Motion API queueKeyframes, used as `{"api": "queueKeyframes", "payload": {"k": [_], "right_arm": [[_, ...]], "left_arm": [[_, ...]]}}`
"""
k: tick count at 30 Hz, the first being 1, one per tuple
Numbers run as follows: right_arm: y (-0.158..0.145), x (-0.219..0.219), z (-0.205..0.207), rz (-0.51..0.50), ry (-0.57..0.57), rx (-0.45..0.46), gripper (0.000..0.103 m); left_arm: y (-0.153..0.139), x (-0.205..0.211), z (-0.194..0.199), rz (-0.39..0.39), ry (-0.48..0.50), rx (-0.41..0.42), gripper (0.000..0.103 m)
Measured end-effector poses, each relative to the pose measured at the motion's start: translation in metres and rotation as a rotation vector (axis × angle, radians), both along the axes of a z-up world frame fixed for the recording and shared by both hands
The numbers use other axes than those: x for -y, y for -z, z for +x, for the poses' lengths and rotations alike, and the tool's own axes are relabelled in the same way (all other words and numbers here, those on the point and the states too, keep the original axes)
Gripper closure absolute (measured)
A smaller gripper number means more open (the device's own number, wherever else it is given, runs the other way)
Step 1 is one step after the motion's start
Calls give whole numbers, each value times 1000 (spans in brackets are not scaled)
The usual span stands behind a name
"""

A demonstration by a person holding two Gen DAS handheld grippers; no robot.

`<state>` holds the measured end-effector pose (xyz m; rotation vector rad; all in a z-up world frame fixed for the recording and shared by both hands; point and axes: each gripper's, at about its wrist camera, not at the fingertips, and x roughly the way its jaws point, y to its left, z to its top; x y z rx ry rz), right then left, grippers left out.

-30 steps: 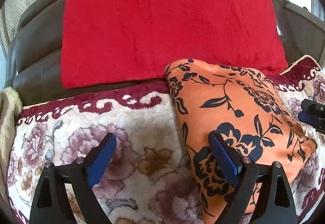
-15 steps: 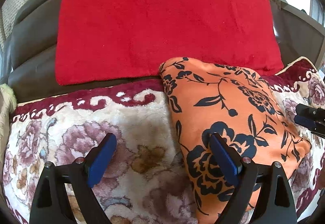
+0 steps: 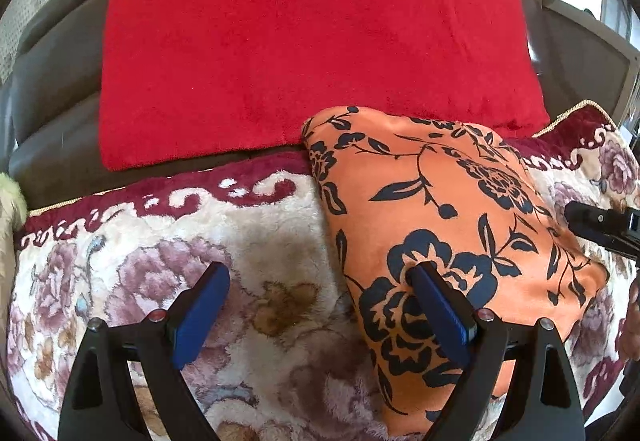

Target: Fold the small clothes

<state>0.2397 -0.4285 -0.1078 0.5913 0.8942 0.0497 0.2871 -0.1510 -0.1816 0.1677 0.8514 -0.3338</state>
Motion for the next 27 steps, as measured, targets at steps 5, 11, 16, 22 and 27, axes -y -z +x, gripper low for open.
{"api": "queueKeyframes", "payload": {"k": [5,11,16,22,27], "right_arm": [[-1,-6,-1,-20,-15,12,37],[-3,-22,2,-76,-64,26,37],[-7,-29,2,-117,-82,62,37],[-1,-47,8,-181,-138,31,39],[11,-47,13,-150,-145,-12,39]], "left_arm": [[0,-1,2,5,-12,6,10],[1,-2,3,8,-22,8,10],[1,-1,3,12,-24,12,10],[4,1,2,21,-21,18,10],[7,1,3,24,-16,21,9]]}}
